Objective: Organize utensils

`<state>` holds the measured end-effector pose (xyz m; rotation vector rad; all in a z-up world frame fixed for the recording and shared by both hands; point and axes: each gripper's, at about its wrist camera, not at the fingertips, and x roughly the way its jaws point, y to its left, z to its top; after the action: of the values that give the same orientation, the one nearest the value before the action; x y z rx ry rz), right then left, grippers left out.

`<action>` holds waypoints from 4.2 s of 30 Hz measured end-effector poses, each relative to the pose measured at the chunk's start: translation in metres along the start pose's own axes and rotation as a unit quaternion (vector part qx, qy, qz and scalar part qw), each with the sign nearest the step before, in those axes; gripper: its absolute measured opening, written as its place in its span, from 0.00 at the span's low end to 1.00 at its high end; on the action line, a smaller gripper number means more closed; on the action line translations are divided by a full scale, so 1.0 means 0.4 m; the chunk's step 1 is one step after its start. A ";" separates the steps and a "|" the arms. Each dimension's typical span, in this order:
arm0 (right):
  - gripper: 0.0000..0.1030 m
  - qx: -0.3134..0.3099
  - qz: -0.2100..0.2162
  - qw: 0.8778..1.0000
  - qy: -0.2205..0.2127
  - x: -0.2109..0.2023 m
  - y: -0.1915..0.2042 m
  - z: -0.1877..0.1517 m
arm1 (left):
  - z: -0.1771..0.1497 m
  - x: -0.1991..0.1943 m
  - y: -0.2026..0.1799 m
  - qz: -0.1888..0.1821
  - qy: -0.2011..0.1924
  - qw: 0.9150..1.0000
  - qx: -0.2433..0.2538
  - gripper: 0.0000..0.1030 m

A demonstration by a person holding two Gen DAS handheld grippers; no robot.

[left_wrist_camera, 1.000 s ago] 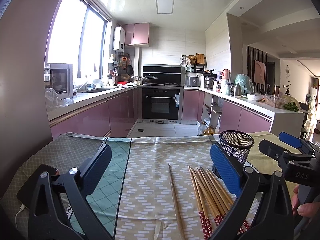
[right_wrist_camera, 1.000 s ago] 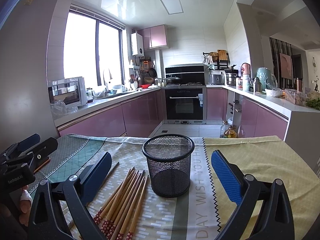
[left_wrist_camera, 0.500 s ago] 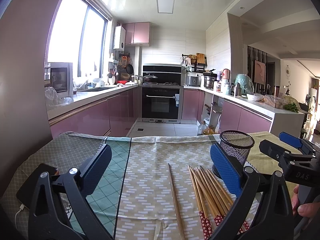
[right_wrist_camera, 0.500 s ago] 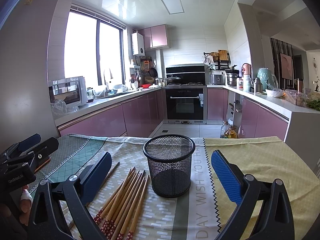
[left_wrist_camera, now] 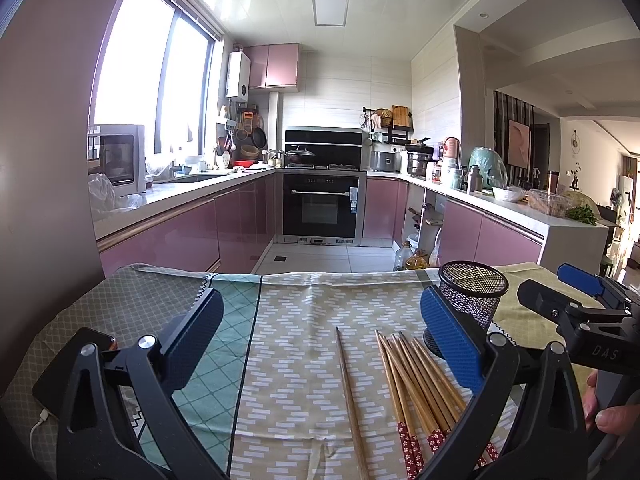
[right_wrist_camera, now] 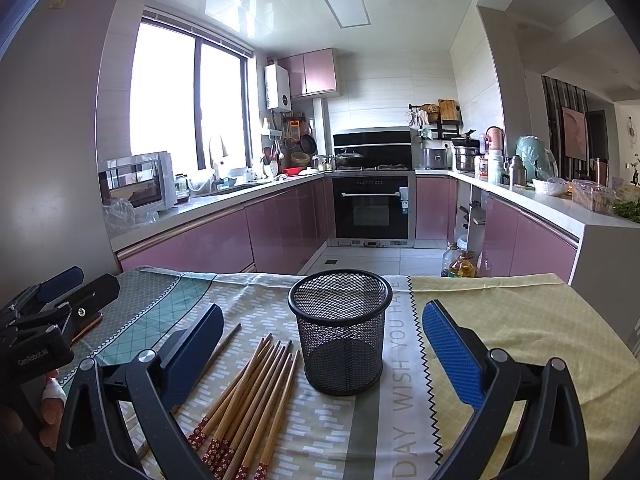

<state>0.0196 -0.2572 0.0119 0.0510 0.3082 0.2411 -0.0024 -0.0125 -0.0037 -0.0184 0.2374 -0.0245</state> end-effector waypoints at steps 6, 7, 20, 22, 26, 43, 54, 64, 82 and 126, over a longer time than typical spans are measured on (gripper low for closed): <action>0.94 -0.001 0.000 1.000 0.002 0.001 0.005 0.000 | -0.003 0.000 -0.001 0.000 0.001 1.000 0.000 0.94; 0.94 -0.001 0.000 1.000 0.002 0.002 0.004 0.000 | -0.005 0.001 -0.002 0.000 0.001 1.000 0.000 0.94; 0.94 -0.006 0.009 1.000 0.018 0.016 0.012 -0.006 | -0.020 0.005 -0.006 0.000 0.012 1.000 0.003 0.94; 0.94 -0.008 0.011 1.000 0.022 0.019 0.013 -0.008 | -0.016 0.008 -0.005 0.000 0.016 1.000 0.005 0.94; 0.94 -0.008 0.015 0.999 0.035 0.028 0.013 -0.013 | -0.014 0.009 -0.002 -0.001 0.022 1.000 0.006 0.94; 0.91 -0.029 0.050 0.983 0.175 0.126 0.020 -0.074 | -0.023 0.064 0.004 -0.016 0.092 0.995 0.034 0.94; 0.47 -0.038 0.073 0.957 0.277 0.207 0.039 -0.123 | -0.093 0.167 -0.008 -0.043 0.213 0.972 0.088 0.78; 0.36 -0.064 0.076 0.947 0.306 0.246 0.074 -0.121 | -0.133 0.270 -0.039 -0.084 0.288 0.949 0.093 0.58; 0.06 0.015 0.143 0.946 0.291 0.214 0.001 -0.100 | -0.128 0.321 -0.033 -0.103 0.322 0.941 0.027 0.08; 0.06 0.020 0.178 0.983 0.042 0.036 -0.192 0.307 | 0.373 0.188 -0.139 -0.261 0.097 0.960 -0.022 0.07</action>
<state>0.0879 -0.3297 0.1179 0.1370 0.3869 0.5934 0.1046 -0.0679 0.1249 -0.1243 0.4240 -0.5494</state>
